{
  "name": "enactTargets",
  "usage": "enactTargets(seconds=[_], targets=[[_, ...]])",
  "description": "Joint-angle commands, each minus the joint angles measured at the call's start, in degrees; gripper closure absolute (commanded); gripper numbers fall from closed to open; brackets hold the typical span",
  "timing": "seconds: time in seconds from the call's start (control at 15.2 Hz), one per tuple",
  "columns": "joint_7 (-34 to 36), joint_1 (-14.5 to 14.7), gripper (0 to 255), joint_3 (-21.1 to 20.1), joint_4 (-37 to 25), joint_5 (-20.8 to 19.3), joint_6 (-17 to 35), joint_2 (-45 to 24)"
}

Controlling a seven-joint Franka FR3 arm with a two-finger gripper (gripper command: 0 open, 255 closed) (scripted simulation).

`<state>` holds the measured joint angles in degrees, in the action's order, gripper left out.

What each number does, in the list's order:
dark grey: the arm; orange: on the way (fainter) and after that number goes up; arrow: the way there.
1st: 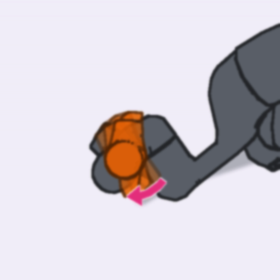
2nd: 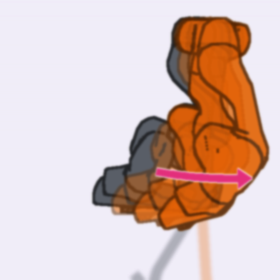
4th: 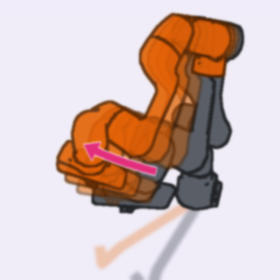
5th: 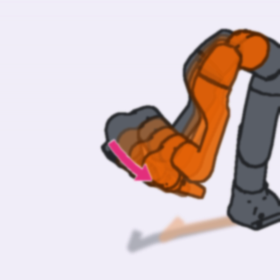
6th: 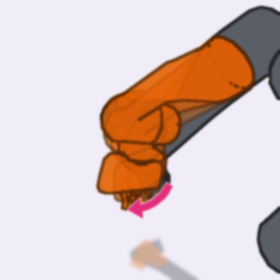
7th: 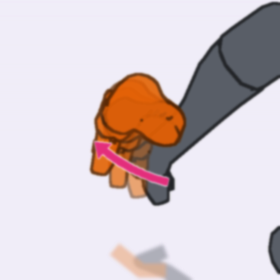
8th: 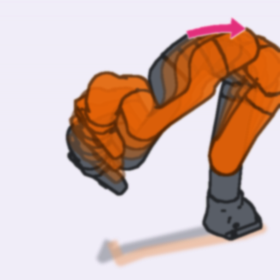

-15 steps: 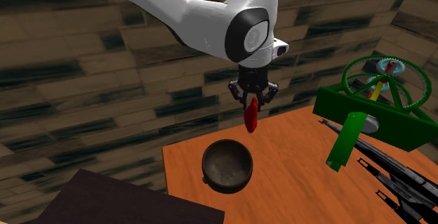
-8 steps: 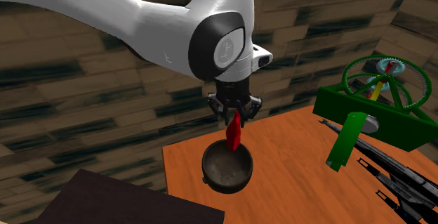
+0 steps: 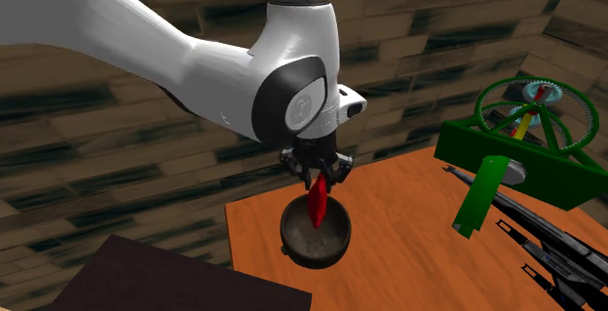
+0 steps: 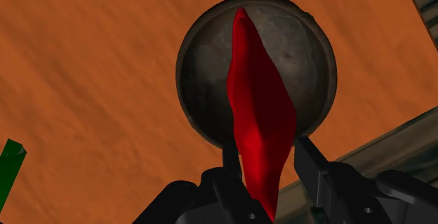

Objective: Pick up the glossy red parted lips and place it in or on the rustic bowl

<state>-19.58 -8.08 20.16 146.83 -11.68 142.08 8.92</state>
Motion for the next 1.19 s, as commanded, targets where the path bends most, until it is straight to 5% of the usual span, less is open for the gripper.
enactTargets(seconds=[0.0, 0.59, 1.12], targets=[[-0.08, 0.05, 255, 0.16, 0.60, 0.21, 1.93, -1.30], [-1.25, 0.35, 255, 0.59, 2.05, 2.33, 9.91, -8.01], [-1.25, 0.34, 255, 0.58, 2.05, 2.33, 9.91, -8.01]])
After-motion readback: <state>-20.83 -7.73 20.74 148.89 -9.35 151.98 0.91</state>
